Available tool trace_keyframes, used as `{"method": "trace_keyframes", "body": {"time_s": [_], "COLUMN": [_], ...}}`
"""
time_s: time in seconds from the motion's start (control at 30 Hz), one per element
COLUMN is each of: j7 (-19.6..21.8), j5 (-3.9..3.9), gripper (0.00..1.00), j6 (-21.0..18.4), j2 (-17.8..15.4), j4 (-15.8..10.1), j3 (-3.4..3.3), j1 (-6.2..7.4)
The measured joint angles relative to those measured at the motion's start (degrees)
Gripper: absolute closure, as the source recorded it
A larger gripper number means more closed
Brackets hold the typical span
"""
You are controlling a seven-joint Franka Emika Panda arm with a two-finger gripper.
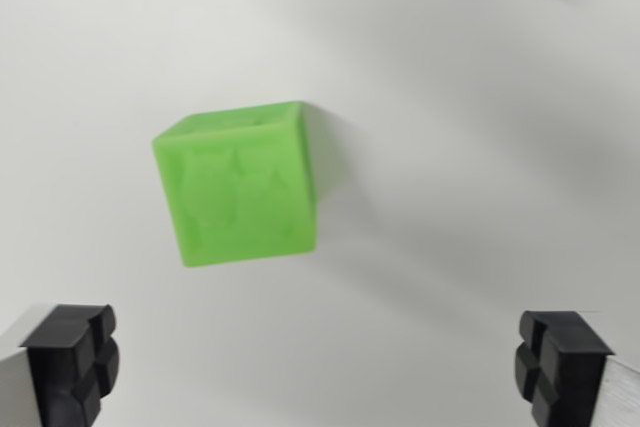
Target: Stack cube
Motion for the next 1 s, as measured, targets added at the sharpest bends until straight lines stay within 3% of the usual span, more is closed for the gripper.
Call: {"method": "trace_keyframes", "body": {"time_s": [0.37,0.53,0.73,1.0], "j7": [-3.03,-3.1,-2.63,-2.09], "j5": [-1.3,-2.03,-3.07,-3.76], "gripper": [0.0,0.0,0.0,0.0], "j6": [7.08,9.66,13.08,16.62], "j2": [3.46,5.69,9.99,14.45], "j4": [-2.92,-3.14,-2.53,-1.49], "j3": [0.9,0.85,-0.05,-1.28], "j1": [1.54,1.99,2.47,3.58]}}
